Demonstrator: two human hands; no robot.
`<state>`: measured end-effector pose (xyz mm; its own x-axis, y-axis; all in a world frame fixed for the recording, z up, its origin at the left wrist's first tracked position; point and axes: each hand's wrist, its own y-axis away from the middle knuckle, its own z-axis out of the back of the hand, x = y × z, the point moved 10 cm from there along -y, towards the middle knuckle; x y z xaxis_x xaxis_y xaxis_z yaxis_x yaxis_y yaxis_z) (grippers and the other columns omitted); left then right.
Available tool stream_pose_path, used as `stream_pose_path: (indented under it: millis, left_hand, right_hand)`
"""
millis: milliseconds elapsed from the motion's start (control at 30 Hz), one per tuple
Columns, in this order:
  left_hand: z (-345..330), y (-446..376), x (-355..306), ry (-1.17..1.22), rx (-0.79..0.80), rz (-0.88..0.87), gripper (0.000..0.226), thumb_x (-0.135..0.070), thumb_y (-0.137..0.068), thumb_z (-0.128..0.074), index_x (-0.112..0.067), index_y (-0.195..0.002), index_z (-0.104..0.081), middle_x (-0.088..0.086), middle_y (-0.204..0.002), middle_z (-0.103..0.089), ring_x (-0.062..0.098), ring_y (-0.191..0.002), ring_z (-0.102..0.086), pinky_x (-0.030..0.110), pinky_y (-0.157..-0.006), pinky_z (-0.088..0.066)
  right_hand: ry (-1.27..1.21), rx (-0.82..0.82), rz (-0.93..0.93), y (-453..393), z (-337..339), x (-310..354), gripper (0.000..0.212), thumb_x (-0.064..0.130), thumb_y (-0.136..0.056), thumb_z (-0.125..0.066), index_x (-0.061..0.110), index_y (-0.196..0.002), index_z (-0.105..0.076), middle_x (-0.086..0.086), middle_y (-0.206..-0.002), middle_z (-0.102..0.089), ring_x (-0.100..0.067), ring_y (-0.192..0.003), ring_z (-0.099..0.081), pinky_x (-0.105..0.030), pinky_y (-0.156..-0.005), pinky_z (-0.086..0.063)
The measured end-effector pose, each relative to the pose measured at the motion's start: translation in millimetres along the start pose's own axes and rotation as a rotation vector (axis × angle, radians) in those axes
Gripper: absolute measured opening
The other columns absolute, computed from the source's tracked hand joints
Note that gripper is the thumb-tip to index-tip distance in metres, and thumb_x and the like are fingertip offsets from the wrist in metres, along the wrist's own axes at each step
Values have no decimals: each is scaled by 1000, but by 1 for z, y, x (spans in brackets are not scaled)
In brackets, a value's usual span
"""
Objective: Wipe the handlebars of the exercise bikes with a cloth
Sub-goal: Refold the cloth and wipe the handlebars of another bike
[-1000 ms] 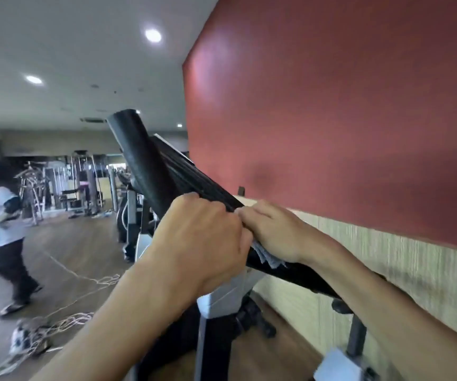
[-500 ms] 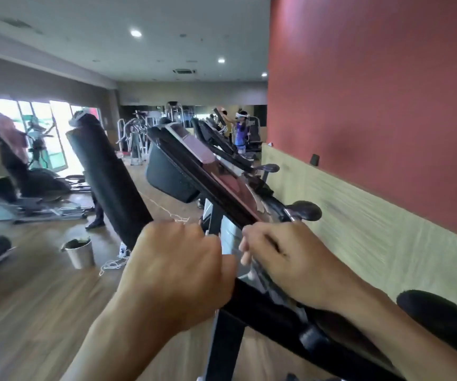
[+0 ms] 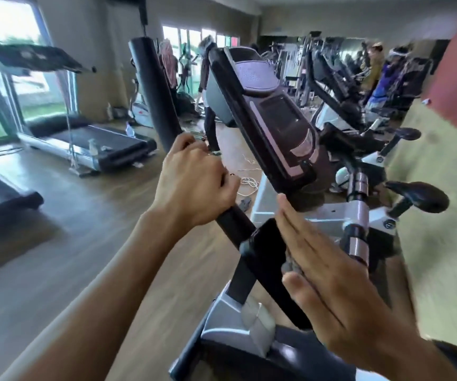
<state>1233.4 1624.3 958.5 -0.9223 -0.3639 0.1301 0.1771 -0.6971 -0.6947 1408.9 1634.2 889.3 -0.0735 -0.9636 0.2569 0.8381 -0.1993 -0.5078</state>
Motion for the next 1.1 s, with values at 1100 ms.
stream_pose_path:
  millis: [1100]
  left_hand:
    - [14, 57, -85, 138, 223, 646, 34, -43, -91, -45, -21, -95, -70, 7, -112, -67, 27, -126, -50, 51, -103, -44]
  right_hand:
    - [-580, -138, 125, 55, 40, -99, 44, 39, -101, -55, 16, -137, -45, -4, -129, -52, -18, -113, -59, -43, -95, -52]
